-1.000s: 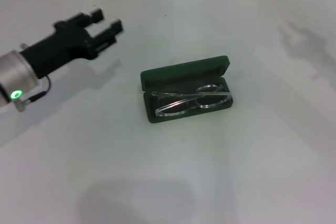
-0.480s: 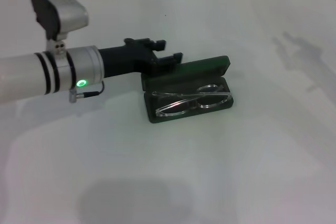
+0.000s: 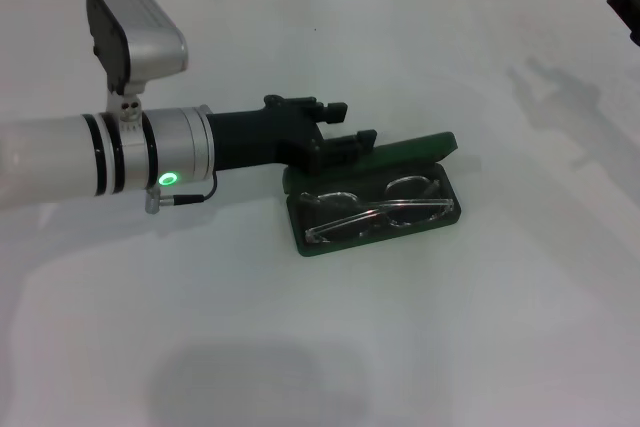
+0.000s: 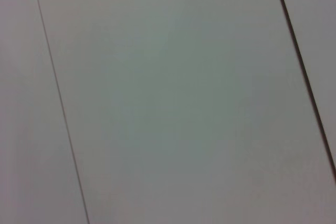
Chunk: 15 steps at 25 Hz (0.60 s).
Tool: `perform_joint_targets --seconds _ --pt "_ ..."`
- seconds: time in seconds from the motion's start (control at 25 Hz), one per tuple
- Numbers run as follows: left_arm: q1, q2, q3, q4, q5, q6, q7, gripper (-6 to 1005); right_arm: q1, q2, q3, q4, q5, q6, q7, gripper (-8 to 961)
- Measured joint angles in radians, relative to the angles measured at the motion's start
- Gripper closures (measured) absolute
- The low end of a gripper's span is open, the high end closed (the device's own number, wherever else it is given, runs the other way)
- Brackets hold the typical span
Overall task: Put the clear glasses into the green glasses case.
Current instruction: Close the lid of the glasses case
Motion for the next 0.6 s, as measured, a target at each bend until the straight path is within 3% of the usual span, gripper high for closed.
perform_joint_targets --seconds 0.36,0.6 --pt "0.025 -0.006 0.076 -0.016 0.003 -0.01 0.069 408 0.018 0.001 -0.002 0.018 0.001 0.019 -0.013 659" --pt "0.037 -0.007 0.073 -0.034 -0.021 0.002 0.102 408 0.028 0.0 -0.022 0.024 0.001 0.038 -0.013 659"
